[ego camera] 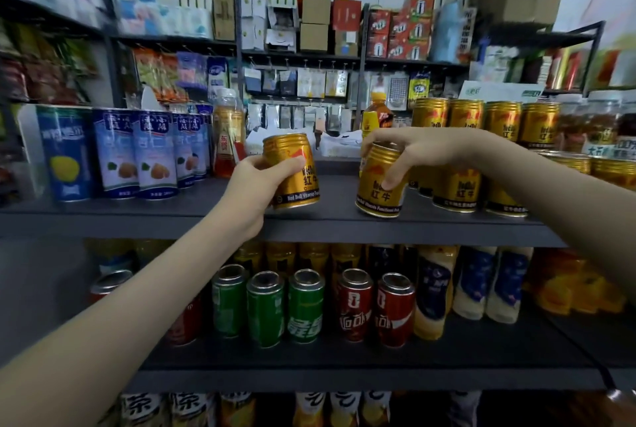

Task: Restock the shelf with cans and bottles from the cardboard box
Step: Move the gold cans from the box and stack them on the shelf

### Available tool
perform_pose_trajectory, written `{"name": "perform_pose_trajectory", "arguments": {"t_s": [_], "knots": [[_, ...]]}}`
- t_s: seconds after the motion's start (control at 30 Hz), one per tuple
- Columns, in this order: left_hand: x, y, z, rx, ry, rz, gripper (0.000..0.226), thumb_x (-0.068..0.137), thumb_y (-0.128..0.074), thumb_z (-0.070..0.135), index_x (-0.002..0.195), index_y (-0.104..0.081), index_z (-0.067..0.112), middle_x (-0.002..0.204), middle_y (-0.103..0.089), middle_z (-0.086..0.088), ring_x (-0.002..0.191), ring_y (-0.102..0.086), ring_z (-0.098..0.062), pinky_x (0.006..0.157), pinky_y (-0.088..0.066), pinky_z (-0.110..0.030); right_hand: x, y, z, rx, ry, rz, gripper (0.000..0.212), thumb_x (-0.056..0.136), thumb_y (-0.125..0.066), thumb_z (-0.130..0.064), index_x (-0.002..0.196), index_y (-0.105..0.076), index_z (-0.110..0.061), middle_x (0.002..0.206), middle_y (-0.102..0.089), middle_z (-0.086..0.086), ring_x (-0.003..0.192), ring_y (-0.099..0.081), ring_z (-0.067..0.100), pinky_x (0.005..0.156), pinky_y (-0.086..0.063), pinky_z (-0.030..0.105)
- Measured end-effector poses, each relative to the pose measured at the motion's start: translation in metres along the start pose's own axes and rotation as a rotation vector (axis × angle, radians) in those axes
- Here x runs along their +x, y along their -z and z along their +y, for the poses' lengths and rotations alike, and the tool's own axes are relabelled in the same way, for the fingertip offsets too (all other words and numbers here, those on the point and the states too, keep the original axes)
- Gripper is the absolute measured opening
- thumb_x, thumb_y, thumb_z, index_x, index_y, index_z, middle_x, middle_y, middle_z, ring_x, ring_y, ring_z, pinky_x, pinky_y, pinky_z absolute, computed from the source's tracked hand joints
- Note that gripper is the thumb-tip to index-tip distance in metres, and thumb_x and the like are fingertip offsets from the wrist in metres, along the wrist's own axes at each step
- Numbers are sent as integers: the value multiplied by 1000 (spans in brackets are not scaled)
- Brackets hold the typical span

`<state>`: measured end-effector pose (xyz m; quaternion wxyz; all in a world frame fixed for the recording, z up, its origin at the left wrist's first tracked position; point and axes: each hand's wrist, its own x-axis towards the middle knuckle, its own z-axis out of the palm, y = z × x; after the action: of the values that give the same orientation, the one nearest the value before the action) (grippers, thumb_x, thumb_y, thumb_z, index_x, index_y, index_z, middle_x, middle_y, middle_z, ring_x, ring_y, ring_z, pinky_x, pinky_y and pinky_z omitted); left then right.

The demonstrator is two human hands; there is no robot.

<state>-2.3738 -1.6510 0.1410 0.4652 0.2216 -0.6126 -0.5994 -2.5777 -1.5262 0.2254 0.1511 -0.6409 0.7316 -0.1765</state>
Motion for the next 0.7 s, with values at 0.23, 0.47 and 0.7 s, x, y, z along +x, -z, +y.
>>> {"name": "perform_pose_trajectory", "arguments": {"t_s": [0.23, 0.47, 0.7], "knots": [[21, -15, -7, 106, -9, -19, 33, 78, -76, 21, 103, -55, 15, 107, -66, -4, 99, -64, -20, 95, -50, -43, 8, -2, 11, 27, 25, -22, 73, 90, -63, -20, 145, -22, -45, 159, -10, -12, 142, -19, 19, 101, -26, 31], [33, -26, -4, 336, 5, 18, 68, 77, -76, 32, 127, -33, 17, 117, -51, -4, 107, -52, -22, 94, -46, -41, 12, 0, 19, -1, -1, 99, 67, 86, -68, -35, 141, -32, -24, 113, -53, -9, 95, -56, 6, 72, -45, 18], [28, -40, -9, 670, -89, 109, 79, 79, -71, 44, 139, -28, 15, 126, -50, -5, 110, -51, -24, 91, -43, -37, -13, 64, 42, 263, 108, 330, 70, 76, -74, -26, 132, -33, -23, 116, -52, 2, 99, -61, 20, 76, -55, 27]]}}
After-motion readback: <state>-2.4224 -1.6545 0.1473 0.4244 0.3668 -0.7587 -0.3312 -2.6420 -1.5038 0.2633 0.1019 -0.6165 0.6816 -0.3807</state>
